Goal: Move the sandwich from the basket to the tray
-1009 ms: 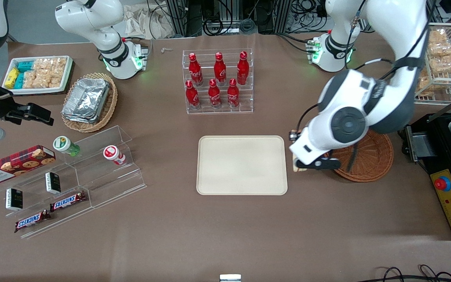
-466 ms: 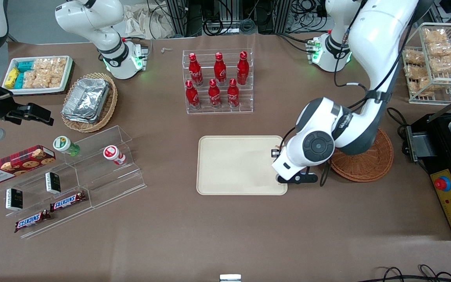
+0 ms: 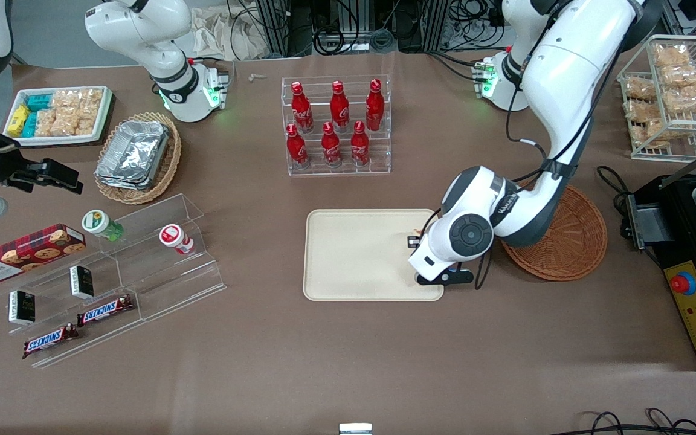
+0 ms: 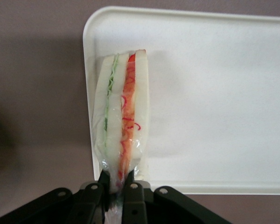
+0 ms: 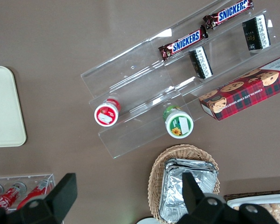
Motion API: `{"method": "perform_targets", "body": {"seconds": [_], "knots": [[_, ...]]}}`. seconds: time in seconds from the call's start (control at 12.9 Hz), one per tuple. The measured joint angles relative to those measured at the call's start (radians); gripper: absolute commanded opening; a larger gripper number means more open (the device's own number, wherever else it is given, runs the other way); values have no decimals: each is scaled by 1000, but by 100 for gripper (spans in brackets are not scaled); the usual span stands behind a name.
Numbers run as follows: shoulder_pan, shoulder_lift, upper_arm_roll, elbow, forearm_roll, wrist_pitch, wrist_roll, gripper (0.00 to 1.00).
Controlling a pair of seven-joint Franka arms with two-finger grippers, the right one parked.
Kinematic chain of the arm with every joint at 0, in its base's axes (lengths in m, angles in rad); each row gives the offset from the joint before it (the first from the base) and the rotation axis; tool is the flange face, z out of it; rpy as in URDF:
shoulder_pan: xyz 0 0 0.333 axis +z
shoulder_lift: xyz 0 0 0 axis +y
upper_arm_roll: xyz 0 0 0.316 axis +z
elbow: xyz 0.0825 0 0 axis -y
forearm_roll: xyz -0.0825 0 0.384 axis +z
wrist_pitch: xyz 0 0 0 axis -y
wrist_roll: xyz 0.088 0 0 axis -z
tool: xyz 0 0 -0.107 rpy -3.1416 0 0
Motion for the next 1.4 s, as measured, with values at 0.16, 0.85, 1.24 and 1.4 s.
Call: {"method": "perform_targets", "body": {"seconds": [0.16,0.85,1.24,1.4], "knots": [[-6,13,0,-2,14,3,0,85],[14,-93,27,62,84,-167,-13,100],[175,-191,40,158,85,-447,-17,100],[232,-212,41,182,85,-467,60,100]]}}
